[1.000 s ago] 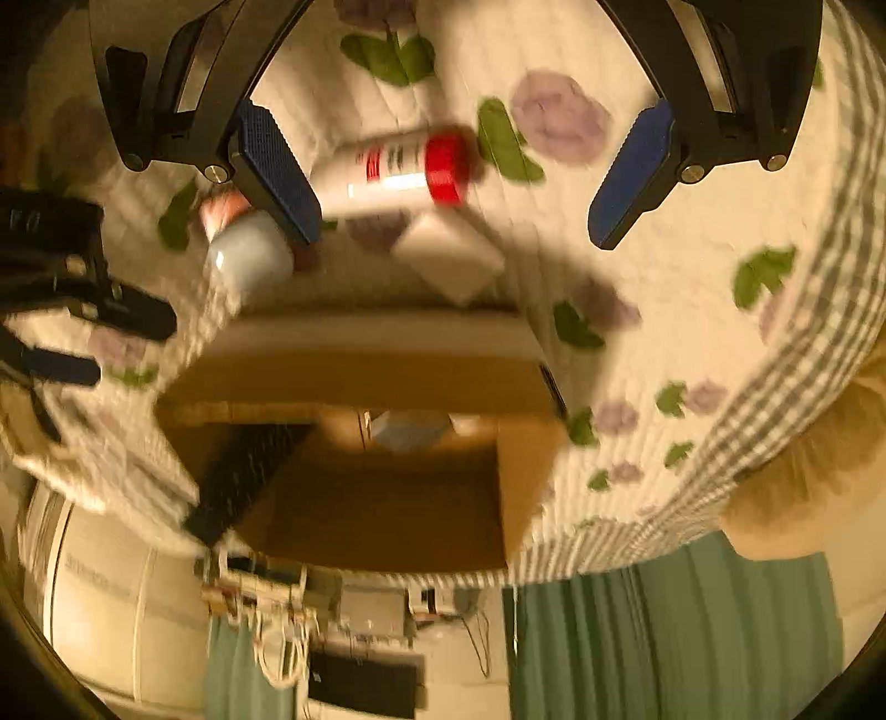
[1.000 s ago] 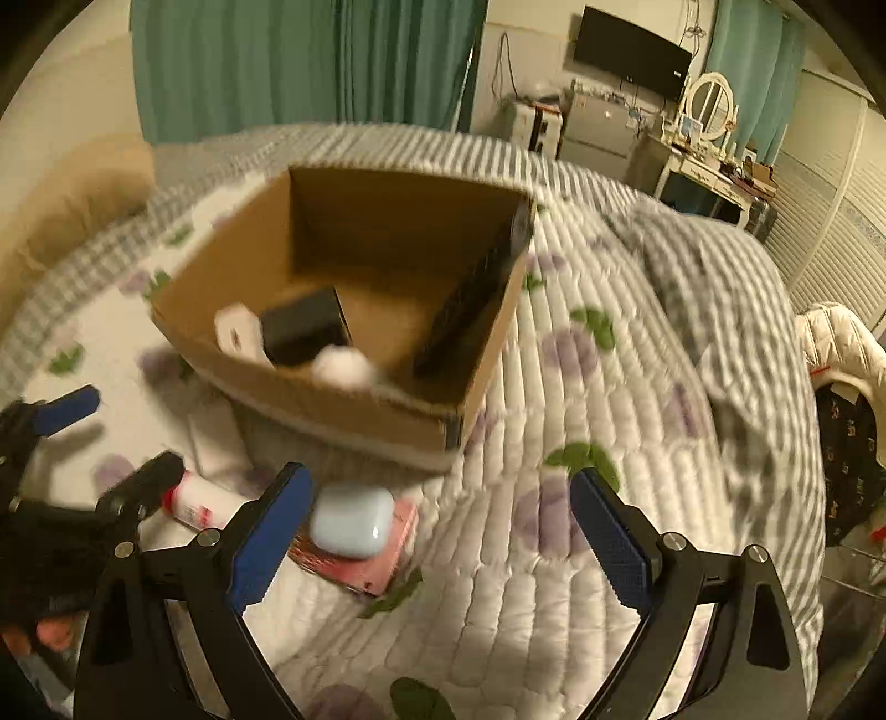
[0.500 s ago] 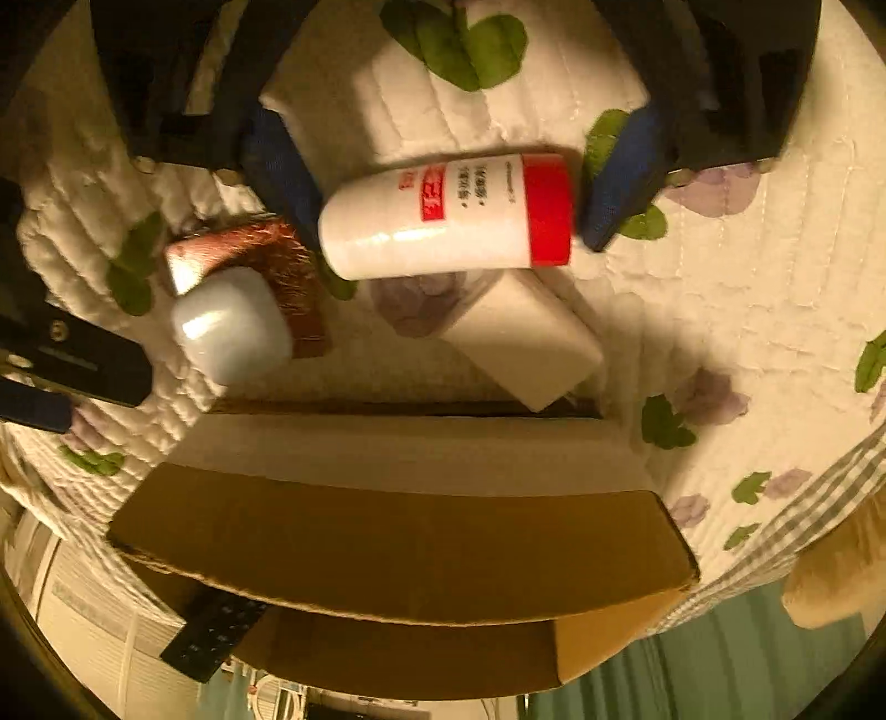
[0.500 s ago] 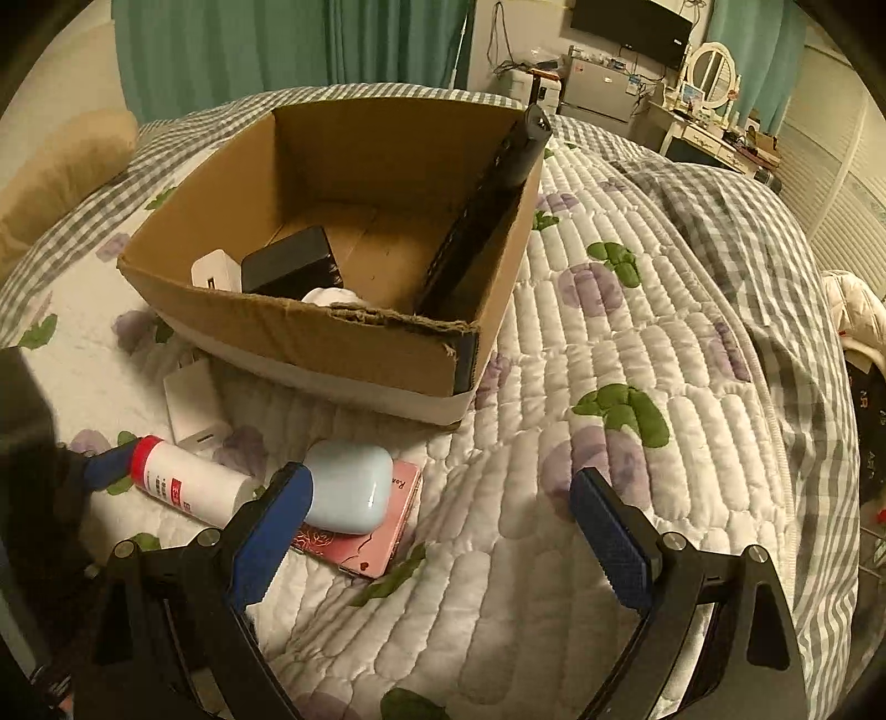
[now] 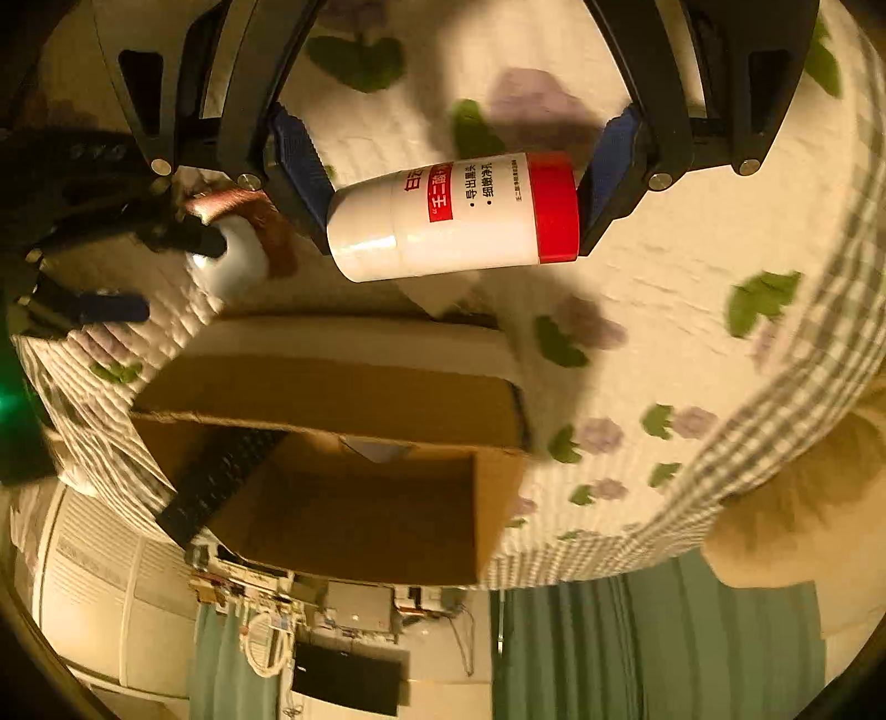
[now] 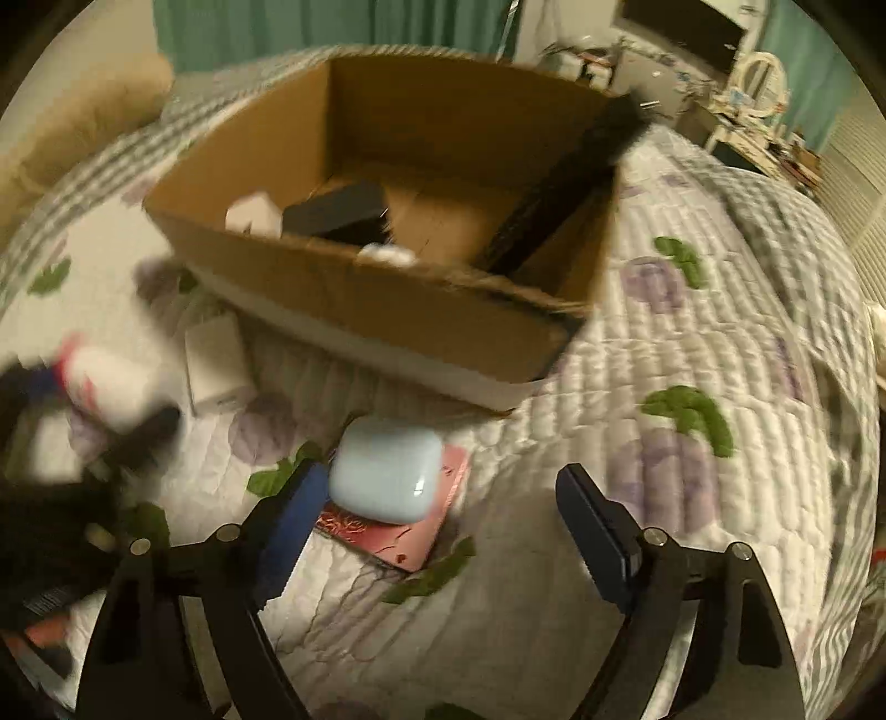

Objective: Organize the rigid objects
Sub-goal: 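Grasp the red-capped bottle with the left tool while the right tool grasps the blue earbuds case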

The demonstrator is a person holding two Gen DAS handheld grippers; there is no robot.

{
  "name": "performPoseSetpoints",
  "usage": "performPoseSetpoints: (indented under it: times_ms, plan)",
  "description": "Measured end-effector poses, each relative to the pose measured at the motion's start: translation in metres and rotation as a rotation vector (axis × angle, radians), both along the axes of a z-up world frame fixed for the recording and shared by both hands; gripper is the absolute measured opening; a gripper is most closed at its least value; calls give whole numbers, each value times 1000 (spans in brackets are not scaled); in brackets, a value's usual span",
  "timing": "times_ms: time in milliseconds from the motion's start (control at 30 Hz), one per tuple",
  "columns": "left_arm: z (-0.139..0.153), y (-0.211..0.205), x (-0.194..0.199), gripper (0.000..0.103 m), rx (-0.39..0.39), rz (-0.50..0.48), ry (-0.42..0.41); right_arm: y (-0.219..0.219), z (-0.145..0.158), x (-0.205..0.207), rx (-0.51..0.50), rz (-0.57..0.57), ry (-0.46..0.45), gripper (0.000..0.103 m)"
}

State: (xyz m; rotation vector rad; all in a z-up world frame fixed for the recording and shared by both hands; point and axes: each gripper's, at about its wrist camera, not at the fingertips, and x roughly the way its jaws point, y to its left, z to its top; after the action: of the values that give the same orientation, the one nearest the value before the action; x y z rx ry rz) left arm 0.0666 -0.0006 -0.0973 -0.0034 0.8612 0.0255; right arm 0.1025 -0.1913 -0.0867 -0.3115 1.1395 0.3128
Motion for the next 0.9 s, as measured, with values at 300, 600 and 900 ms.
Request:
performPoseSetpoints:
  times_ms: [300, 600, 900]
  plan:
    - [-8, 0, 8, 82, -7, -13, 23, 28, -24, 14, -46, 30, 98, 69]
    - [-13, -3, 5, 82, 9, -31, 36, 28, -22, 9, -76, 36, 81, 52]
    - [5, -11, -4, 82, 47, -43, -4, 10, 24, -16, 30, 15, -46, 52]
